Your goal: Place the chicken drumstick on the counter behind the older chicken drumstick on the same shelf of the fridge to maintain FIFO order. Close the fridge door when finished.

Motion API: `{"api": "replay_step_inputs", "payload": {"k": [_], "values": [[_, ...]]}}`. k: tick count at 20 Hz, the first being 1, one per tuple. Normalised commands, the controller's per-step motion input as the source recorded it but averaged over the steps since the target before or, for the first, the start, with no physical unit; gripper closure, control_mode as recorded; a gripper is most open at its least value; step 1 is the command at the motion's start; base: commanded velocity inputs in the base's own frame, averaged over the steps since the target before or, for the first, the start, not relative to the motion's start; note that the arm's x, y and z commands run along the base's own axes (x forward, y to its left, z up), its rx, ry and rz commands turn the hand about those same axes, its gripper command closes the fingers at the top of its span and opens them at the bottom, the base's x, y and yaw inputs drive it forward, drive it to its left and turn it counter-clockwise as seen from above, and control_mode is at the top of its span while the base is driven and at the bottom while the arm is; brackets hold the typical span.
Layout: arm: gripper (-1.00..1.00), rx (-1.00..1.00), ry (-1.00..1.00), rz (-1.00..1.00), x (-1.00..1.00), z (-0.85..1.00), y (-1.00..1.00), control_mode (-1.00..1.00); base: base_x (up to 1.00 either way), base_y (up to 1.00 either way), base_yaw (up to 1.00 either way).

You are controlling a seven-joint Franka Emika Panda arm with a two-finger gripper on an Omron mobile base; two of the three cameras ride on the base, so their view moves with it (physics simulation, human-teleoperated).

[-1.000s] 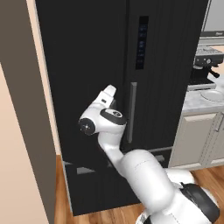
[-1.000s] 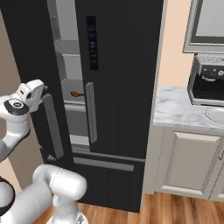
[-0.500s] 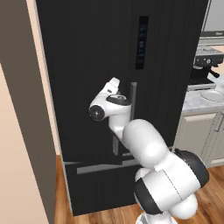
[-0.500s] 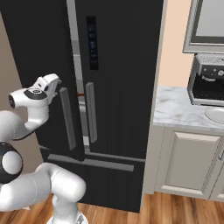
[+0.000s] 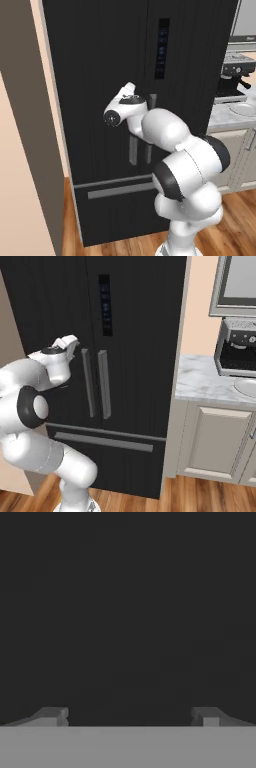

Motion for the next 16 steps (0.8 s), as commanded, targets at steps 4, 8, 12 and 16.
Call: {"api": "replay_step_inputs", "payload": {"k": [4, 8, 12, 16], "values": [[-1.00, 0.00, 0.04, 0.00, 0.77, 0.00, -0.04, -1.00, 0.00, 0.00, 0.00], [-1.00, 0.00, 0.09, 0.00, 0.88, 0.00, -0.04, -1.00, 0.00, 0.00, 0.00], [-1.00, 0.00, 0.06, 0.00, 0.44, 0.00, -0.05, -1.00, 0.00, 0.00, 0.00], [-1.00, 0.00, 0.01, 0.00, 0.04, 0.00, 0.00, -1.00, 0.00, 0.00, 0.00]]}}
